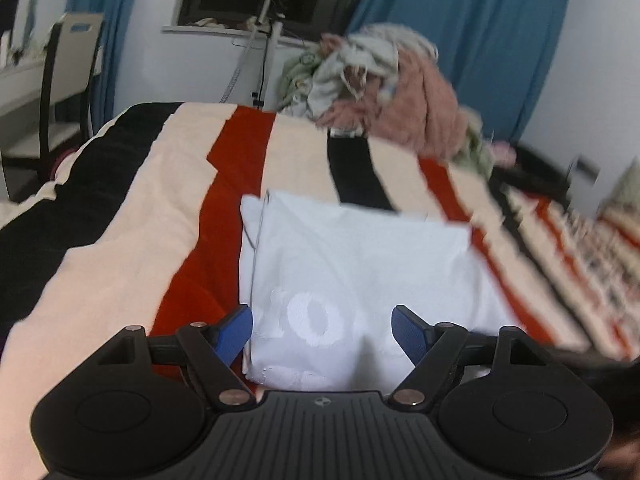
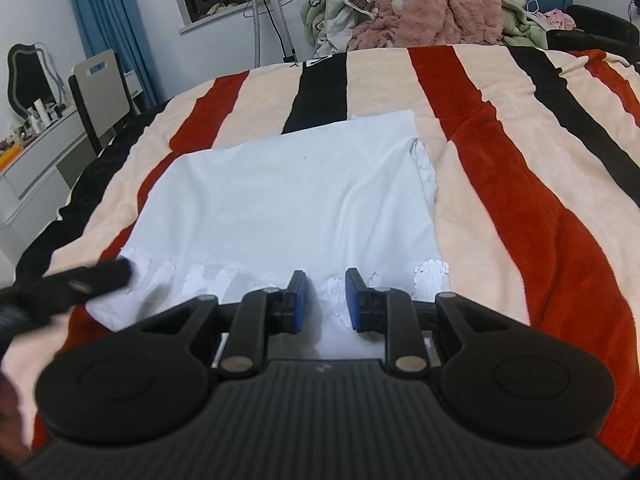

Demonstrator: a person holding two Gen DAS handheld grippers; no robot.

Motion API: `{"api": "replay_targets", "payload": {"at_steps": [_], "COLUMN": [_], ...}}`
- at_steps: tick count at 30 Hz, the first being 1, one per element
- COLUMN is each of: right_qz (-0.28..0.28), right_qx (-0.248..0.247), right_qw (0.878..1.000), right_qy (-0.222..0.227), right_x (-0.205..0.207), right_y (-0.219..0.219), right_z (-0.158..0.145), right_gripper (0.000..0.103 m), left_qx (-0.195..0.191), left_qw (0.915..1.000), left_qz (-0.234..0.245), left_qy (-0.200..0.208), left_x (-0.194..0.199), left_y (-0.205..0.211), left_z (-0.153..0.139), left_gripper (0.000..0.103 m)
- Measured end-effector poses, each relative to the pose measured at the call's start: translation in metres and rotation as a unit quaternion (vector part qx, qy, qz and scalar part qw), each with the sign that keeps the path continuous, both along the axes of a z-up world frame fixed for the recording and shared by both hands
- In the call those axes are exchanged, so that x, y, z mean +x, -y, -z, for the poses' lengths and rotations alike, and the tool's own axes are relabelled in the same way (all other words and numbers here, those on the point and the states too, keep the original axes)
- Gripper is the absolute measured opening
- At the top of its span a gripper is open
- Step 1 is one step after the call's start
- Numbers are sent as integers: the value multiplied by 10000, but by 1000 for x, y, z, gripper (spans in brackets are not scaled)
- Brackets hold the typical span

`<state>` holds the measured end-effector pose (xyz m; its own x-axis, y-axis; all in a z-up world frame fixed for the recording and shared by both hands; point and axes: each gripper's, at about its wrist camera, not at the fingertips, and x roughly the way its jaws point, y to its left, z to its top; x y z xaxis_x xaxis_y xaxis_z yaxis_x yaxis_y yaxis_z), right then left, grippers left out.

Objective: Fold clothes

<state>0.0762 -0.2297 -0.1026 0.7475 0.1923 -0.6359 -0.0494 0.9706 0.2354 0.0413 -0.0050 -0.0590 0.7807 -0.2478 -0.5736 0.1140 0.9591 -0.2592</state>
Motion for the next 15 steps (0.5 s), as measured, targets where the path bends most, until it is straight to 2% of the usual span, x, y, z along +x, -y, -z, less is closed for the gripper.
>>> {"api": "replay_targets", "payload": {"at_steps": [2, 5, 7, 9, 11, 13, 15], "right_qz": [27, 83, 109, 126, 138, 148, 151], "right_qx": [48, 134, 168, 193, 217, 233, 231], "right_qw": [10000, 9999, 9998, 9997, 9996, 9996, 9996], "right_qy": [-19, -56, -70, -80, -95, -103, -94], "right_x": [1, 1, 1, 1, 2, 2, 1], "right_y": [1, 2, 3, 3, 3, 3, 3], "right_z": [0, -1, -1, -2, -2, -2, -2], "right_gripper": [23, 23, 23, 23, 23, 23, 23], "left_qx": [-351, -891, -1433, -2096, -2456, -2663, -2840], "left_qw": [9993, 9935, 9836, 9660, 9532, 9463, 9441], "left_qz": [-9, 80, 186, 174, -1, -189, -336], "left_qy": [-163, -698, -1078, -1505, -1766, -1820, -1637], "left_x": [-5, -5, -1, 10, 22, 33, 38], "left_y": [-8, -17, -22, -26, -29, -33, -37], "left_z": [-4, 7, 21, 41, 58, 69, 71], "left_gripper": [80, 80, 81, 81, 81, 80, 80]}}
